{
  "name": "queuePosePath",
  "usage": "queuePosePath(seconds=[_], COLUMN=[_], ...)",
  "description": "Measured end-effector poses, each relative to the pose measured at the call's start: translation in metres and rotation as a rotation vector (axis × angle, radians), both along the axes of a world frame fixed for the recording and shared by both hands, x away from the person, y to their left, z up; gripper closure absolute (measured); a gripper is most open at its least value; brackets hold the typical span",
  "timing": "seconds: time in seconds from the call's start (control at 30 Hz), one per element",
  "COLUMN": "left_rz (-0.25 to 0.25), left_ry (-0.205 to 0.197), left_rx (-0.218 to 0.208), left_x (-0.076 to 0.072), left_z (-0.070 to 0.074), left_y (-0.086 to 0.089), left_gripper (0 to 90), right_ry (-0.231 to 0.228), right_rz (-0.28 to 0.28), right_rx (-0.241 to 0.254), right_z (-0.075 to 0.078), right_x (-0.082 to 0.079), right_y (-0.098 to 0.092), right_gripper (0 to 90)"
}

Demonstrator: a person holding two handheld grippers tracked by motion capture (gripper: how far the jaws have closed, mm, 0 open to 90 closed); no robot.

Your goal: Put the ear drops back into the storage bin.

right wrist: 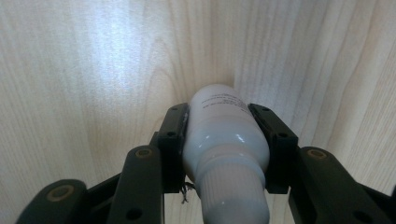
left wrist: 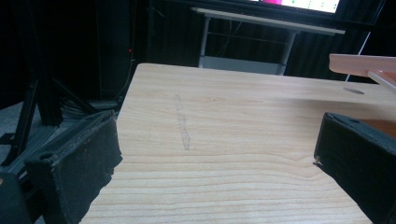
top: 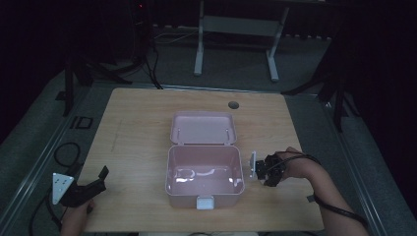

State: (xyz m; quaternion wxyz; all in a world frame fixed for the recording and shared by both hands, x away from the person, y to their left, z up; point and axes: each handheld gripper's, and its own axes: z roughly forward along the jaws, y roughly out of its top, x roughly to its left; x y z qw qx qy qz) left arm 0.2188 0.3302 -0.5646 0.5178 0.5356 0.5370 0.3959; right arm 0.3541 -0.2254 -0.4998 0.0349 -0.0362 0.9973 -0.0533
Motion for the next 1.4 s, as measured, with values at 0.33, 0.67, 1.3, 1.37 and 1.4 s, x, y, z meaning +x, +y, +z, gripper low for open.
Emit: queuePosePath(seconds=[0.33,0.67,1.3,1.37,1.4], left_rz=[0.001,0.002,0.002,0.001,0.002], left_ry=[0.001,0.002,0.003,0.002,0.002], left_rx=[0.002,0.002,0.001,0.001,0.0], left_x=[0.0,0.0,0.0,0.0,0.0], left_z=[0.0,0.0,0.0,0.0,0.0], left_y=[0.0,0.0,0.0,0.0,0.0], left_gripper=[0.4,0.4,0.4,0.4,0.4], right_ry=[0.069,0.068,0.057,0.06,0.061], right_rz=[0.026,0.004,-0.018,-0.02,-0.023], right_rx=[0.011,0.007,0.046,0.045,0.042], right_z=[0.002,0.01,0.05,0.051,0.053], right_x=[-0.008,-0.01,-0.016,-0.016,-0.016], right_y=[0.001,0.001,0.011,0.011,0.011], right_gripper=[59.5,59.5,59.5,59.5,59.5])
